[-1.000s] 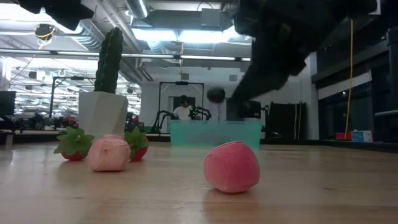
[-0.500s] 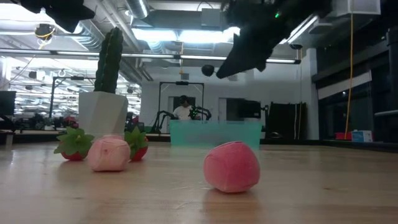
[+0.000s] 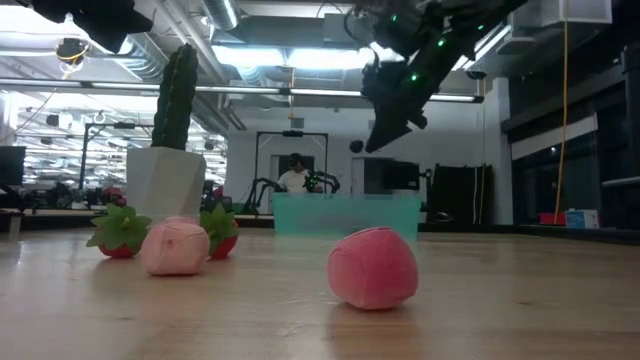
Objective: Pick and placing Produce into tupperware
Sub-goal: Put the black cherry into the container
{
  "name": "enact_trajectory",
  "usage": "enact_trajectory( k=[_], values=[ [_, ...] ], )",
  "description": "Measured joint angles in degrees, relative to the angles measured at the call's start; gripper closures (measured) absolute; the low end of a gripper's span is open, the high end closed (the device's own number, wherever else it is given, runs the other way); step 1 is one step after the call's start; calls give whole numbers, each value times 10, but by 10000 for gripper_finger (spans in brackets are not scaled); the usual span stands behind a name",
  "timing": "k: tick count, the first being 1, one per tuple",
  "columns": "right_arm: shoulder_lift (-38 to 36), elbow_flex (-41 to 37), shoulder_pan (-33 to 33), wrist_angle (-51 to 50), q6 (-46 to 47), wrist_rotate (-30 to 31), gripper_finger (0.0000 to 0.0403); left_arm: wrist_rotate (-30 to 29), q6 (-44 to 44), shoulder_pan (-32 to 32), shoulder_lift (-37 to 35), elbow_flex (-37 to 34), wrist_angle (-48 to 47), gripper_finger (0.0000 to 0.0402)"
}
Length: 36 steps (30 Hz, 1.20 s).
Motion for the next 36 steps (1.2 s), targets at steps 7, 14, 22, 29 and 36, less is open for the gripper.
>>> enact_trajectory(
  k=[7,14,22,29,36],
  values=[
    [86,109,-68,-101,-24,-35,403,-1,15,0,0,0,0,250],
    [185,216,-108,-195,-50,-83,403,-1,15,0,0,0,0,250],
    [259,289,-130,-251,-61,-97,403,-9,15,0,0,0,0,250],
    [308,340,-147,-275,-64,-112,403,-49,15,0,0,0,0,250],
    [351,372,-159,-294,-63,-112,403,-49,15,0,0,0,0,250]
  ],
)
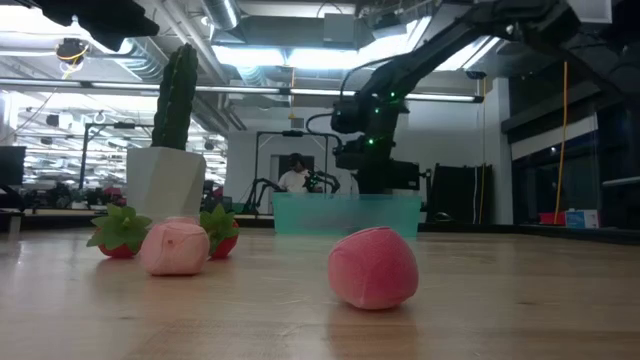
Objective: Pick and placing Produce into tupperware
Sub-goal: Put the black cherry into the container, then put the red cherry into the container
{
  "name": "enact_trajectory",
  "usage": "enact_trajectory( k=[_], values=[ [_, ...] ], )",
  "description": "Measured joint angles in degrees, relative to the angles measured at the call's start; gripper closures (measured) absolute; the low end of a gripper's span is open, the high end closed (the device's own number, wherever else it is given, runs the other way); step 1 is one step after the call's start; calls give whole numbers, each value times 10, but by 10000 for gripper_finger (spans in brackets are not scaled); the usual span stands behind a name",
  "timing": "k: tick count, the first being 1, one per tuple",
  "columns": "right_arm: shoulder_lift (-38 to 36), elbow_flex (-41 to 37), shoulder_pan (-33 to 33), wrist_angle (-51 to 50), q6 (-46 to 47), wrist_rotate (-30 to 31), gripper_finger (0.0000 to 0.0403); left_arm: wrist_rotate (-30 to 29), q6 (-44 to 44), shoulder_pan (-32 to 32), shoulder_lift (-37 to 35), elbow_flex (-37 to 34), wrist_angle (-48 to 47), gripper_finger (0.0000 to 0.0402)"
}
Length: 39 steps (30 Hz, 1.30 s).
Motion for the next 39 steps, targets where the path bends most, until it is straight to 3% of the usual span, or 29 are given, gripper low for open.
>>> enact_trajectory(
  k=[8,22,35,39],
  values=[
    [9,2,-2,-8,0,0,400,0,0,0,0,0,0,250],
    [-5,3,4,-36,0,0,313,11,-4,0,0,0,0,250],
    [-180,37,50,-136,1,1,307,11,-4,0,0,0,0,250],
    [-247,-2,85,-149,15,2,306,11,-4,0,0,0,0,250]
  ],
)
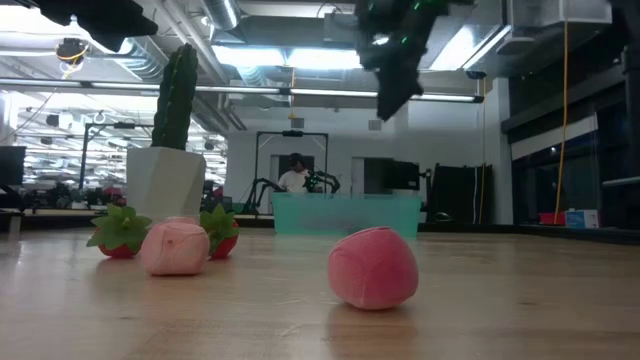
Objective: Pick and placing Produce into tupperware
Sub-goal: Put the red cherry into the container
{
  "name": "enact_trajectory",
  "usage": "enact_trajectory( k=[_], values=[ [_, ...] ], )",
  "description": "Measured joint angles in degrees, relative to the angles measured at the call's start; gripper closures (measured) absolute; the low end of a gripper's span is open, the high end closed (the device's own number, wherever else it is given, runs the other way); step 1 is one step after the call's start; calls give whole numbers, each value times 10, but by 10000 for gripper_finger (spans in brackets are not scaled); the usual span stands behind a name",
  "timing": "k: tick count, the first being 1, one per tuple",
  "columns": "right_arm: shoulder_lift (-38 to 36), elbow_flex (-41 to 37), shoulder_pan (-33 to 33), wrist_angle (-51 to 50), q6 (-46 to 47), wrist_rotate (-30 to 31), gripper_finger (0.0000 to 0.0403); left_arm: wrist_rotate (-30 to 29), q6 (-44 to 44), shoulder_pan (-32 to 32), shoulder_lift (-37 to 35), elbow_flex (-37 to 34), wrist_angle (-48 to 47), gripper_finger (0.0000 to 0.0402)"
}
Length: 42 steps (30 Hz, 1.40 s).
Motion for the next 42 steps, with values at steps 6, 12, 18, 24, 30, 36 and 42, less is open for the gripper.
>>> enact_trajectory(
  k=[6,12,18,24,30,36,42],
  values=[
    [-117,-141,76,11,84,0,306,0,0,0,0,0,0,250],
    [-217,-285,184,96,198,-2,306,0,0,0,0,0,0,250],
    [-254,-375,280,167,280,0,306,0,0,0,0,0,0,250],
    [-251,-424,375,190,385,1,306,0,0,0,0,0,0,250],
    [-250,-445,479,196,537,47,306,0,-1,0,0,0,0,250],
    [-240,-451,549,199,641,85,306,0,-2,0,0,0,0,250],
    [-228,-451,562,229,664,84,302,0,-2,0,0,0,0,250]
  ],
)
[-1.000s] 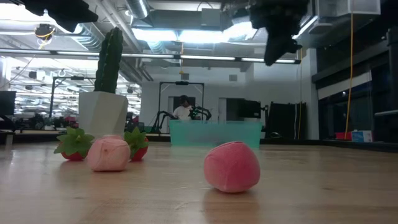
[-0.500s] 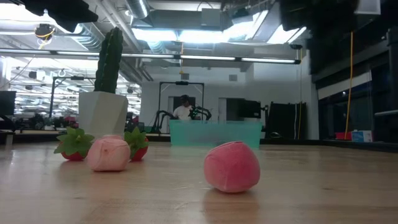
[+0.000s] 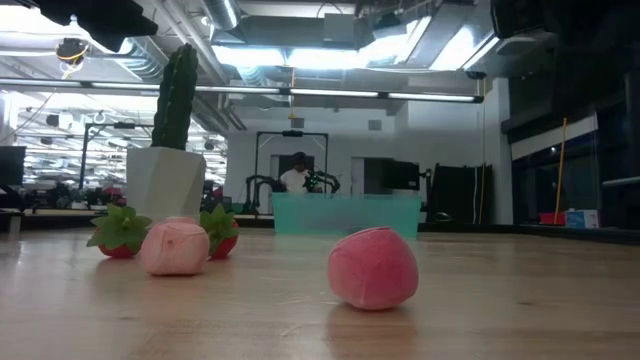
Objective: Pick and placing Produce into tupperware
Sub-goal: Put the red cherry into the container
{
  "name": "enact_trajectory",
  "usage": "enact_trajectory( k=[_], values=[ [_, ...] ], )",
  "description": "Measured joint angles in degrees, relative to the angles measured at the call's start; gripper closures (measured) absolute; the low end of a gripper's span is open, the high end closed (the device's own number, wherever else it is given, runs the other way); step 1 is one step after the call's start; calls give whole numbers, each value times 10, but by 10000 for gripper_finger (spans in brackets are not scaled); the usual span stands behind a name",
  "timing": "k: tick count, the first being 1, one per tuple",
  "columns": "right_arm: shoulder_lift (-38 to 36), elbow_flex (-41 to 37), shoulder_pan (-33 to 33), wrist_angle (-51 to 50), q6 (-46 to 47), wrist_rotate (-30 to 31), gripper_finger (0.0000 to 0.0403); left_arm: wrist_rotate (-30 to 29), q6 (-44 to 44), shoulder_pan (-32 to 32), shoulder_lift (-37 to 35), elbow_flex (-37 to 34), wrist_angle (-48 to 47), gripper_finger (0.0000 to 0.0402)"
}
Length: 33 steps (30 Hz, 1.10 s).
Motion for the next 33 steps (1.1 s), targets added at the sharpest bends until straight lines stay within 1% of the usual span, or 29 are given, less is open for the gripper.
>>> enact_trajectory(
  k=[3,7,11,14,15,18,20,23,28,33],
  values=[
    [15,0,0,-6,63,-3,279,0,0,0,1,0,0,250],
    [42,0,0,-12,99,-39,223,0,0,0,1,0,0,250],
    [64,0,0,-5,98,-44,168,0,-11,0,1,0,0,250],
    [79,0,0,3,73,-45,145,0,-11,0,1,0,0,250],
    [83,0,0,8,76,-50,140,0,-11,0,1,0,0,250],
    [90,0,0,19,102,-94,135,0,-11,0,1,0,0,250],
    [91,0,6,21,131,-97,135,0,-11,0,1,0,0,250],
    [91,0,26,25,181,-76,135,0,-11,0,1,0,0,250],
    [92,18,65,41,238,-35,134,0,-11,0,1,0,-1,250],
    [103,44,96,45,280,-20,134,0,-13,0,1,0,-19,250]
  ],
)
